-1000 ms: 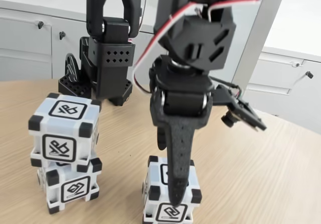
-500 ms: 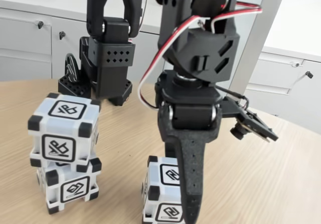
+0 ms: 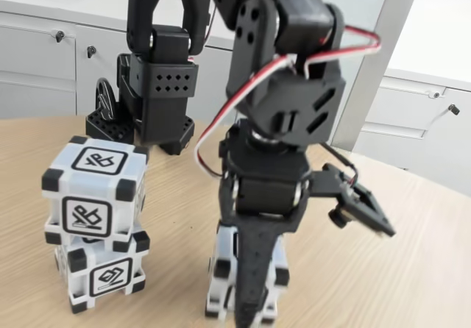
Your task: Stack cubes from left to right.
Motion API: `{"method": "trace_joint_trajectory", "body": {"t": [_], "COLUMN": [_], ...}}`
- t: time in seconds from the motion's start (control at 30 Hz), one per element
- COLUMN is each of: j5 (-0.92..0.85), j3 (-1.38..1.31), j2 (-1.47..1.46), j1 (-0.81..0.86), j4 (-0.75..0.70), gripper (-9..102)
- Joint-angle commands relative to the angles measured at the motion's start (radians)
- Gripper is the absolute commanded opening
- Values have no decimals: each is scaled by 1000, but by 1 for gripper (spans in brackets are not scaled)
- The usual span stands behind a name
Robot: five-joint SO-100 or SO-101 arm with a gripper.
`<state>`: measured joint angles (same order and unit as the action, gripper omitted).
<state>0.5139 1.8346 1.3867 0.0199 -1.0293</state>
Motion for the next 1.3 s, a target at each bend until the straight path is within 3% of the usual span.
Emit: {"method": "trace_joint_trajectory", "body": {"t": [0.0, 0.43, 0.93, 1.27], "j5": [12, 29, -17, -34], "j3": [-23, -23, -6, -20], "j2": [3, 69, 469, 781], "j1": [2, 2, 2, 2], "j4": [6, -12, -20, -322], "gripper": [27, 20, 20, 19]}}
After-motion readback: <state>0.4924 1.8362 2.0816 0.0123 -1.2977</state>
